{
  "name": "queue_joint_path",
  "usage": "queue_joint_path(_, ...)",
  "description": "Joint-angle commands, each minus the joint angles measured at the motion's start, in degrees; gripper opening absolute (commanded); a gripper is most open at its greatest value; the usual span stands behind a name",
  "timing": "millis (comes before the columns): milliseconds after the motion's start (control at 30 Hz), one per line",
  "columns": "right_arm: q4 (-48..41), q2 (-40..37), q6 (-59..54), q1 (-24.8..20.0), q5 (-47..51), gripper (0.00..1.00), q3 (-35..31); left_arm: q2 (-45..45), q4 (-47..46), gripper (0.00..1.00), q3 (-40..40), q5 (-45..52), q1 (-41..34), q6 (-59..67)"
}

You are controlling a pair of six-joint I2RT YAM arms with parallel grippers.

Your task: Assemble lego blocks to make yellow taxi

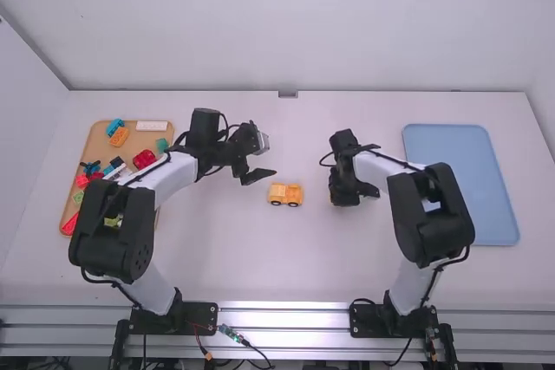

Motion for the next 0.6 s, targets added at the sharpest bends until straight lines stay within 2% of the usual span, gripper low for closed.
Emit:
queue_joint_path(0,0.41,0.61,6.41,-0.28,-0.28,0.04,-0.37,-1.72,-0.04,0.99,-0.66,1.46,0.13,0.00)
queue_joint_path(33,0.73,0.59,6.39,-0.22,-0.33,0.04,-0.37,-1.72,-0.04,0.99,-0.66,1.46,0.11,0.00)
queue_joint_path(67,0.67,0.59,6.39,-0.17,-0.31,0.11,-0.37,-1.72,-0.07,0.99,-0.66,1.44,0.11,0.00)
queue_joint_path(100,0.69,0.59,6.39,-0.17,-0.31,0.13,-0.37,-1.72,-0.07,0.99,-0.66,1.44,0.11,0.00)
queue_joint_path(133,0.82,0.59,6.17,-0.35,-0.31,0.31,-0.37,-1.72,-0.07,0.99,-0.66,1.49,0.11,-0.02)
queue_joint_path(200,0.95,0.59,6.17,-0.44,-0.28,0.54,-0.37,-1.72,-0.07,0.99,-0.66,1.46,0.11,0.00)
queue_joint_path(400,0.93,0.59,5.73,-0.72,-0.28,0.71,-0.37,-1.72,-0.07,0.99,-0.66,1.44,0.11,-1.07)
queue_joint_path(433,0.84,0.59,5.52,-0.70,-0.42,0.77,-0.37,-1.72,-0.04,0.99,-0.66,1.44,0.11,-1.05)
queue_joint_path(567,0.65,0.59,2.91,-1.14,-1.88,0.84,-0.13,-1.72,-0.04,0.99,-0.66,1.44,0.11,-1.05)
